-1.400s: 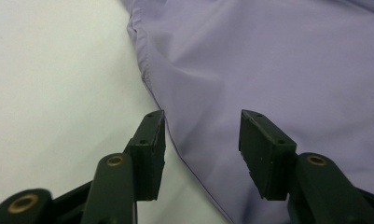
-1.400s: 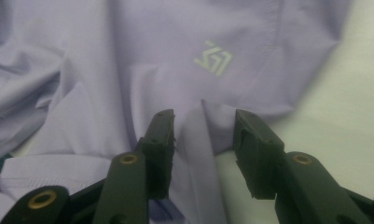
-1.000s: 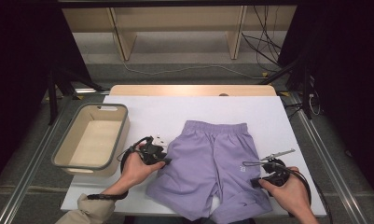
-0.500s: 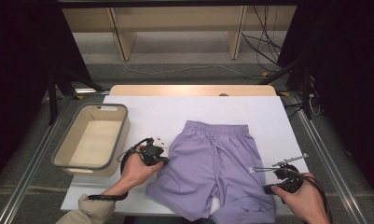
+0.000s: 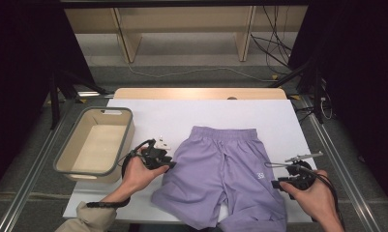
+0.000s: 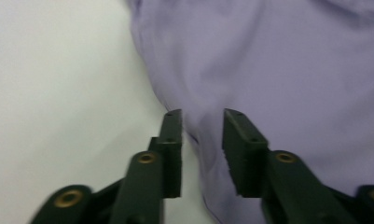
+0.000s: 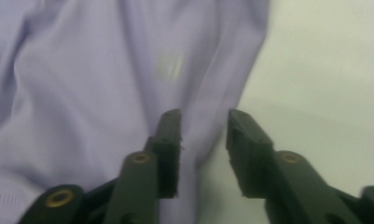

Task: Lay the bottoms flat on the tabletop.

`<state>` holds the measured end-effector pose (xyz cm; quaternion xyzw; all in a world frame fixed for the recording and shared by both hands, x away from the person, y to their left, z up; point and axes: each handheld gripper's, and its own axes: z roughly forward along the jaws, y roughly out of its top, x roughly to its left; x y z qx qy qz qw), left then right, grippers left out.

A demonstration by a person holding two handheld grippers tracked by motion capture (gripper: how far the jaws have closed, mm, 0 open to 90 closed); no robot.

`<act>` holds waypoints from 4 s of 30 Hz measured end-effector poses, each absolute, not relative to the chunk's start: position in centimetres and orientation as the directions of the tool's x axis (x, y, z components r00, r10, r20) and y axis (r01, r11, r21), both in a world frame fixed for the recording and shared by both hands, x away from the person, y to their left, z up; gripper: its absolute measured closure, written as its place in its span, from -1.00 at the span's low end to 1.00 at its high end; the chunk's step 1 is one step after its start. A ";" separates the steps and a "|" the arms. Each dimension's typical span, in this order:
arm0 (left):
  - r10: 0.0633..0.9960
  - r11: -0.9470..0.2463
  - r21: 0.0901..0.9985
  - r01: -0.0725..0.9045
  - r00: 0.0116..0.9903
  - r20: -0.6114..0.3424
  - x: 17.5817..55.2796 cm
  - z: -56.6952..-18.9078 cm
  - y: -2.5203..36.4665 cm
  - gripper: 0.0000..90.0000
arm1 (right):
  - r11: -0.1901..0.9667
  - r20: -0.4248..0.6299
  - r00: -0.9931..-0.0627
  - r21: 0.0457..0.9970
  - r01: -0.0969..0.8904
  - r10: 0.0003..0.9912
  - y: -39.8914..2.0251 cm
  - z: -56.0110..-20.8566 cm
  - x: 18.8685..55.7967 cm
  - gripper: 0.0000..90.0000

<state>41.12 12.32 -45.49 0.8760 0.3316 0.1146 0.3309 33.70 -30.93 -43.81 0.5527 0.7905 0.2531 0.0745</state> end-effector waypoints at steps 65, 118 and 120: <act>0.721 -0.492 0.670 0.555 0.692 -0.044 45.0 -46.2 10.8 0.25 | 0.228 0.074 -0.346 0.622 0.749 0.935 -25.3 -46.7 44.2 0.72; 0.766 -0.480 0.748 0.458 0.635 0.104 47.9 -42.6 9.9 0.35 | 0.256 0.022 -0.401 0.738 0.624 0.916 -23.7 -42.8 46.6 0.48; 0.755 -0.488 0.744 0.457 0.649 0.097 47.1 -42.9 10.1 0.31 | 0.273 0.023 -0.411 0.715 0.643 0.911 -24.4 -42.8 45.5 0.44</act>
